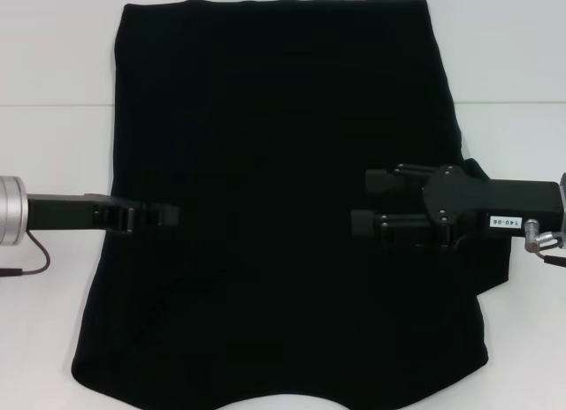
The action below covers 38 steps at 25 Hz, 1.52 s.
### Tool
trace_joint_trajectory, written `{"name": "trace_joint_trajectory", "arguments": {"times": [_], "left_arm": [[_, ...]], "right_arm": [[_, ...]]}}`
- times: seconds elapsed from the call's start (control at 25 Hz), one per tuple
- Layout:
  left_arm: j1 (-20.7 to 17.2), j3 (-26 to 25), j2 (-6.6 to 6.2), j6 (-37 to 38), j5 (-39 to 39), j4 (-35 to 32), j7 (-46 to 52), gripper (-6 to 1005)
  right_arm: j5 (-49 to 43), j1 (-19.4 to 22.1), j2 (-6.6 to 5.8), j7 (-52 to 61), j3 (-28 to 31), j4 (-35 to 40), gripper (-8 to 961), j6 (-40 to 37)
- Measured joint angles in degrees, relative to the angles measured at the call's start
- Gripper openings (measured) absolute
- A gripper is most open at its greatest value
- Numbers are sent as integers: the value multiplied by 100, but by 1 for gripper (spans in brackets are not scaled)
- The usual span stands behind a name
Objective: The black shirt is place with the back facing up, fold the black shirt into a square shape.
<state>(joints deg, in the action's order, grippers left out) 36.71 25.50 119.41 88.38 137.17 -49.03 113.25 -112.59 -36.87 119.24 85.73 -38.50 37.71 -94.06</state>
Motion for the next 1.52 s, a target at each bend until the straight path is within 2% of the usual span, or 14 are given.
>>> {"name": "trace_joint_trajectory", "arguments": {"times": [0.12,0.2,0.36,0.44,0.6,0.64,0.76,0.8,0.88,1.0,1.12,1.28,1.52], "left_arm": [[-41,43,42,5,-104,-48,-31,147],[-107,39,7,98,-378,-30,-113,160],[-242,50,-60,386,-904,122,-492,357],[-272,53,-65,612,-1092,238,-784,399],[-222,93,-57,1147,-1396,875,-2009,483],[-188,133,-34,1235,-1424,1073,-2424,504],[-141,282,90,1357,-1433,1370,-3465,567],[-140,338,156,1363,-1422,1402,-3740,588],[-156,490,255,1347,-1404,1402,-4130,695],[-186,759,328,1303,-1397,1392,-4493,855],[-188,893,346,1255,-1394,1392,-4609,901],[-177,954,359,1176,-1392,1402,-4632,948],[-150,979,337,1162,-1392,1417,-4636,949]], "right_arm": [[26,4,-27,20,0,8,836,-4],[112,14,-55,28,0,8,833,-18],[318,59,-179,157,58,10,829,-37],[343,70,-299,545,193,14,827,65],[152,51,-665,1951,183,17,822,533],[1,20,-771,2331,160,22,821,602],[-653,-95,-952,3319,140,117,818,662],[-911,-122,-979,3600,140,187,817,662],[-1514,-157,-1008,4180,140,447,814,626],[-2246,-161,-1030,4786,138,783,811,481],[-2580,-159,-1091,5143,140,840,808,392],[-2923,-165,-1108,5432,137,830,803,461],[-3485,-312,-1034,5724,90,761,796,758]]}}
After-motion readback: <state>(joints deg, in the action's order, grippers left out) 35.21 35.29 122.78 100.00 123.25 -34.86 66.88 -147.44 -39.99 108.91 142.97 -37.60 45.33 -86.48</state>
